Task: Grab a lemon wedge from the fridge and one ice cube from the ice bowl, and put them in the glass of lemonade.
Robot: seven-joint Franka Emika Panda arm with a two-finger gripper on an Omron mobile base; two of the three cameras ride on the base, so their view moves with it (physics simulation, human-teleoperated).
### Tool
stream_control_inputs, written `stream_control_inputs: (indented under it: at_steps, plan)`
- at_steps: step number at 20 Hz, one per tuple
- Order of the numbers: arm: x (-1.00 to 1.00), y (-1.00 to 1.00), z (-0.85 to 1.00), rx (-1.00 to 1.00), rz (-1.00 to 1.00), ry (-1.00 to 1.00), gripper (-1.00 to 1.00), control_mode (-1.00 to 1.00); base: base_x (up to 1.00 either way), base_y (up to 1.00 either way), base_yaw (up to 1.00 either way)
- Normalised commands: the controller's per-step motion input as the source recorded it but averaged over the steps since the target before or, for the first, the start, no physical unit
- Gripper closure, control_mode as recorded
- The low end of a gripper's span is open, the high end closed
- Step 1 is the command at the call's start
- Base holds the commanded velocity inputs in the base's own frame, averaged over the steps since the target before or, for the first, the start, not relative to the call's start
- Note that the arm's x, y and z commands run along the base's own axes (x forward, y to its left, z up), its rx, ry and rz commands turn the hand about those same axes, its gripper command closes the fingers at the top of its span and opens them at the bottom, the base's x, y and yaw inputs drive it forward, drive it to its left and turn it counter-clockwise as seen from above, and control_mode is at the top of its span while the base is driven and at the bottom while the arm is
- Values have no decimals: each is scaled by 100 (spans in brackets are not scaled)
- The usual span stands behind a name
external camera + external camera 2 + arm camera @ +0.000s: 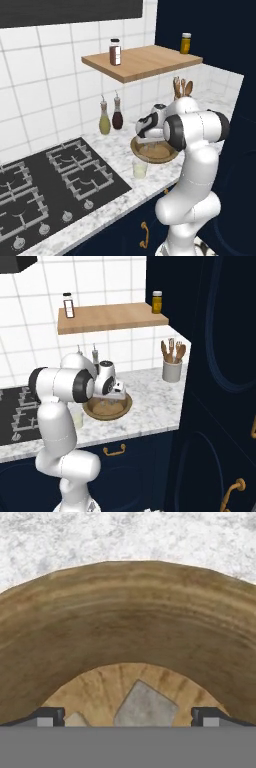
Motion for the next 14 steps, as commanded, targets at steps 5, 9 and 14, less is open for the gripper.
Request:
stream_control_inputs:
  at_steps: [5,9,14]
  plan:
    - [-3,-8,0,1,0,-3,-100,-100,0,0,0]
    - [0,-20,-15,5,-3,0,-100,-100,0,0,0]
    - [0,-13,-5,4,-10,0,-100,-100,0,0,0]
